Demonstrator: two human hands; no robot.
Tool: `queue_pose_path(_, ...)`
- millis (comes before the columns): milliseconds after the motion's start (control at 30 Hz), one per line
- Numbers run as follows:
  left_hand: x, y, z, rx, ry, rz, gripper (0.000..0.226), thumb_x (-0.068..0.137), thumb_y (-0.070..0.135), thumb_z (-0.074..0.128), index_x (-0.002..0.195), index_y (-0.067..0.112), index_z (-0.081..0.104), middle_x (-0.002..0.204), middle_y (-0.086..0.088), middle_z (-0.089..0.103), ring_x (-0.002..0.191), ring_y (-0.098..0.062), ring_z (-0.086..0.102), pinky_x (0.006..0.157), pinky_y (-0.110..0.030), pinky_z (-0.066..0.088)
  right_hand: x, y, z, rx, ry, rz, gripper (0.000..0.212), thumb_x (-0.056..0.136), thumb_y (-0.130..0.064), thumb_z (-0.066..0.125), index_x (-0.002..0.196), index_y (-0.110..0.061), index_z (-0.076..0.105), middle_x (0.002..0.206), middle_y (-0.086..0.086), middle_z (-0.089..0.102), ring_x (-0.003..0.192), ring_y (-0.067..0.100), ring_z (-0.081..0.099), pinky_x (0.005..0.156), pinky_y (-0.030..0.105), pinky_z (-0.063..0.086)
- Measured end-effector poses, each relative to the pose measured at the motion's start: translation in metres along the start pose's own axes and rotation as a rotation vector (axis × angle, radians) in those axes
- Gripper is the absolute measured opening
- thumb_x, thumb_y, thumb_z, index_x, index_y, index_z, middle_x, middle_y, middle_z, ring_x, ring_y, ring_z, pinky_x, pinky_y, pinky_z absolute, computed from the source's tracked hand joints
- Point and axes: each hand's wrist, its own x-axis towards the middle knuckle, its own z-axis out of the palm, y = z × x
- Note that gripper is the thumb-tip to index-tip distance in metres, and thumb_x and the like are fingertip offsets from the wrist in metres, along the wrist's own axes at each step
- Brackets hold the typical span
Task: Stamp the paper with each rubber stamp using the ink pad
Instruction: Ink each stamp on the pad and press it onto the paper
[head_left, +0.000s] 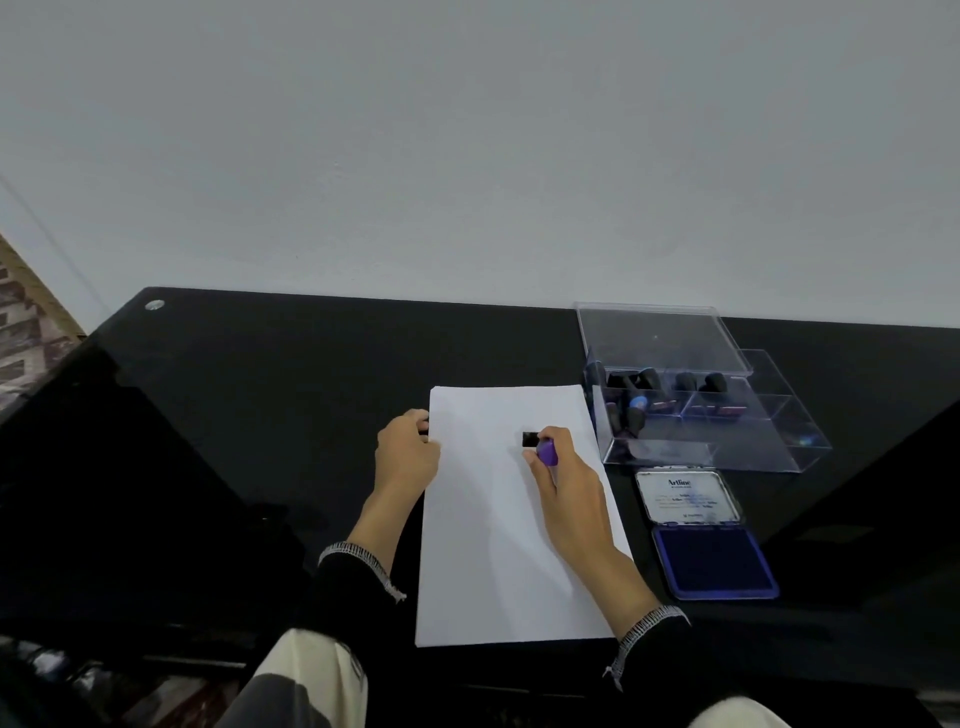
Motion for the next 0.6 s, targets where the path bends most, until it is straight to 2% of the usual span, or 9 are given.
queue_pose_path(67, 0.000, -0.004, -0.002, 0.045, -0.030, 0.058, 0.036, 0.091, 0.000, 0.058, 0.125, 0.010, 0.059, 0.122, -0.003, 0.060, 0.097, -0.012, 0.055, 0.081, -0.025, 0.044, 0.001, -0.002, -0.001, 0.038, 0.023, 0.011, 0.015, 0.099, -0.028, 0.049, 0.112, -0.022, 0.044, 0.089, -0.008, 0.056, 0.077, 0.011, 0.056, 0.067, 0.027, 0.049)
queue_pose_path(100, 0.002, -0.007, -0.003, 0.098, -0.045, 0.088, 0.037, 0.092, 0.005, 0.059, 0.127, 0.013, 0.058, 0.126, -0.004, 0.057, 0.104, -0.015, 0.055, 0.087, -0.030, 0.045, 0.003, -0.004, -0.002, 0.066, 0.035, 0.022, 0.013, 0.099, -0.029, 0.047, 0.111, -0.024, 0.042, 0.088, -0.008, 0.056, 0.077, 0.010, 0.056, 0.067, 0.026, 0.048)
queue_pose_path(167, 0.006, -0.012, -0.007, 0.280, -0.055, 0.145, 0.037, 0.093, 0.019, 0.061, 0.130, 0.021, 0.058, 0.133, 0.001, 0.051, 0.119, -0.021, 0.047, 0.101, -0.041, 0.038, 0.014, -0.013, -0.003, 0.125, 0.035, 0.055, 0.011, 0.100, -0.034, 0.042, 0.109, -0.027, 0.039, 0.087, -0.006, 0.056, 0.075, 0.009, 0.056, 0.066, 0.026, 0.047)
queue_pose_path(200, 0.008, -0.014, -0.010, 0.351, -0.052, 0.177, 0.036, 0.093, 0.024, 0.060, 0.129, 0.024, 0.059, 0.134, 0.005, 0.049, 0.123, -0.021, 0.042, 0.103, -0.043, 0.032, 0.022, -0.019, -0.003, 0.160, 0.009, 0.075, 0.011, 0.101, -0.036, 0.038, 0.107, -0.027, 0.037, 0.087, -0.003, 0.057, 0.075, 0.011, 0.055, 0.068, 0.028, 0.048)
queue_pose_path(267, 0.009, -0.018, -0.014, 0.407, -0.065, 0.246, 0.034, 0.094, 0.029, 0.058, 0.128, 0.026, 0.059, 0.137, 0.012, 0.046, 0.128, -0.018, 0.033, 0.105, -0.042, 0.026, 0.041, -0.033, 0.000, 0.237, -0.083, 0.112, 0.017, 0.102, -0.039, 0.033, 0.105, -0.022, 0.037, 0.088, 0.002, 0.058, 0.076, 0.016, 0.056, 0.070, 0.031, 0.048)
queue_pose_path(400, 0.009, -0.032, -0.018, 0.425, -0.076, 0.360, 0.034, 0.097, 0.036, 0.051, 0.131, 0.032, 0.055, 0.141, 0.016, 0.046, 0.134, -0.010, 0.030, 0.109, -0.038, 0.021, 0.083, -0.058, 0.011, 0.149, -0.196, 0.082, 0.022, 0.101, -0.040, 0.038, 0.105, -0.018, 0.040, 0.087, 0.001, 0.055, 0.070, 0.008, 0.052, 0.059, 0.013, 0.040)
queue_pose_path(467, 0.011, -0.037, -0.019, 0.416, -0.068, 0.385, 0.034, 0.098, 0.036, 0.049, 0.131, 0.033, 0.055, 0.140, 0.017, 0.048, 0.134, -0.007, 0.032, 0.111, -0.037, 0.020, 0.101, -0.062, 0.019, 0.071, -0.211, 0.054, 0.023, 0.099, -0.041, 0.044, 0.104, -0.019, 0.046, 0.088, -0.001, 0.054, 0.072, 0.009, 0.052, 0.059, 0.013, 0.039)
queue_pose_path(600, 0.017, -0.042, -0.019, 0.373, -0.027, 0.456, 0.029, 0.097, 0.030, 0.052, 0.125, 0.034, 0.059, 0.133, 0.018, 0.054, 0.127, -0.005, 0.040, 0.108, -0.033, 0.025, 0.122, -0.064, 0.034, -0.076, -0.247, -0.010, 0.027, 0.095, -0.042, 0.051, 0.104, -0.016, 0.053, 0.090, 0.002, 0.058, 0.075, 0.012, 0.056, 0.067, 0.021, 0.047)
